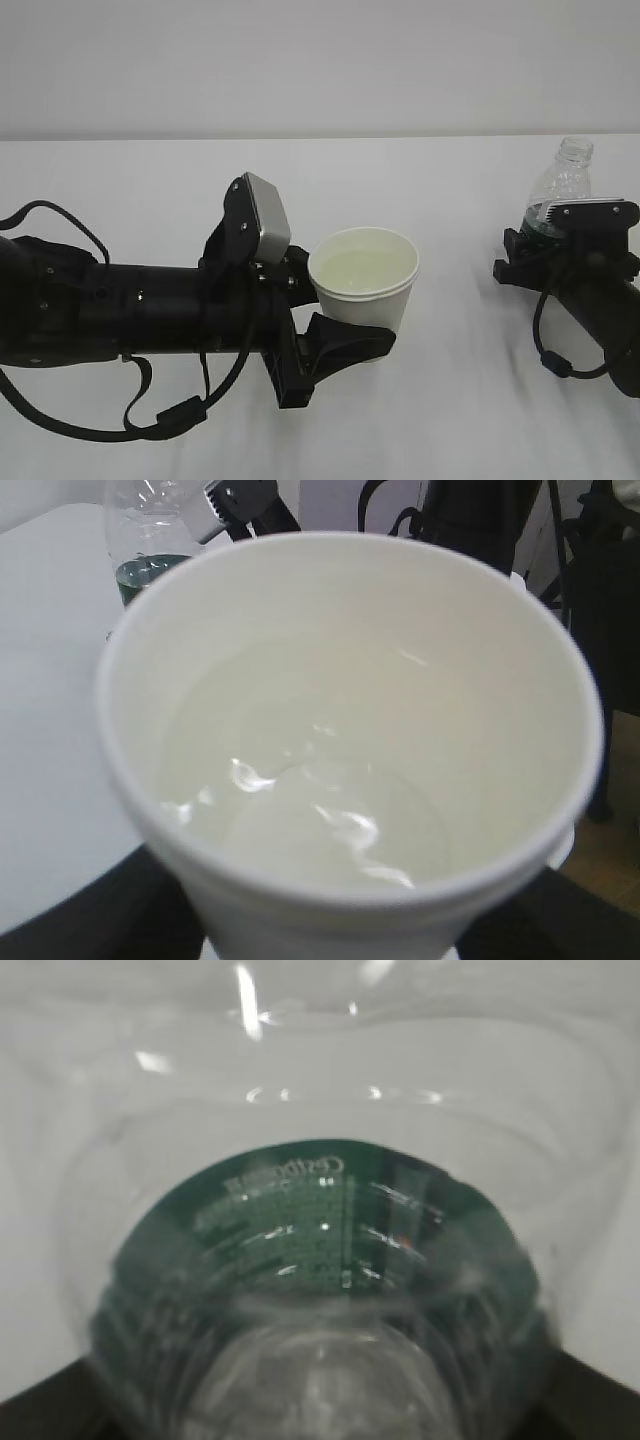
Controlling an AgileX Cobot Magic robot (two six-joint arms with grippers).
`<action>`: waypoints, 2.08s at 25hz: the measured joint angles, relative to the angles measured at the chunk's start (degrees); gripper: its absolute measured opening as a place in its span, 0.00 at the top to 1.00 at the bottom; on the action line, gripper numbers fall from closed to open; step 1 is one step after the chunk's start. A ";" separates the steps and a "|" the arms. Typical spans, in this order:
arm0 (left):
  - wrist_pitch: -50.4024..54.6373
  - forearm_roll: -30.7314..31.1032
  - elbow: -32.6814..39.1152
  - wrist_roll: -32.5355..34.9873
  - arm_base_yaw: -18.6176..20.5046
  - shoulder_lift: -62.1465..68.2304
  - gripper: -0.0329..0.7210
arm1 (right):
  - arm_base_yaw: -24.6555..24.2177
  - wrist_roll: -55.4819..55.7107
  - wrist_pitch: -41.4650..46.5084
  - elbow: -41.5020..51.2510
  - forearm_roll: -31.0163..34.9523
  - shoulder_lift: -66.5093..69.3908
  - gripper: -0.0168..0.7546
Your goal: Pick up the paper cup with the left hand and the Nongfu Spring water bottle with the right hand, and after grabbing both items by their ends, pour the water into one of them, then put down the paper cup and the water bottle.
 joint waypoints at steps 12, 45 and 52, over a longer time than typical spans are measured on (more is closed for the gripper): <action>0.00 0.00 0.00 0.00 0.00 0.00 0.33 | 0.00 0.31 -3.09 -1.54 0.00 2.67 0.34; 0.25 0.00 0.00 0.10 0.00 0.00 0.33 | 0.00 -1.64 -1.37 -0.70 -2.20 -1.55 0.18; 0.35 0.00 0.00 0.09 0.00 0.00 0.33 | 0.00 -2.29 -1.37 1.20 -1.05 -4.08 0.18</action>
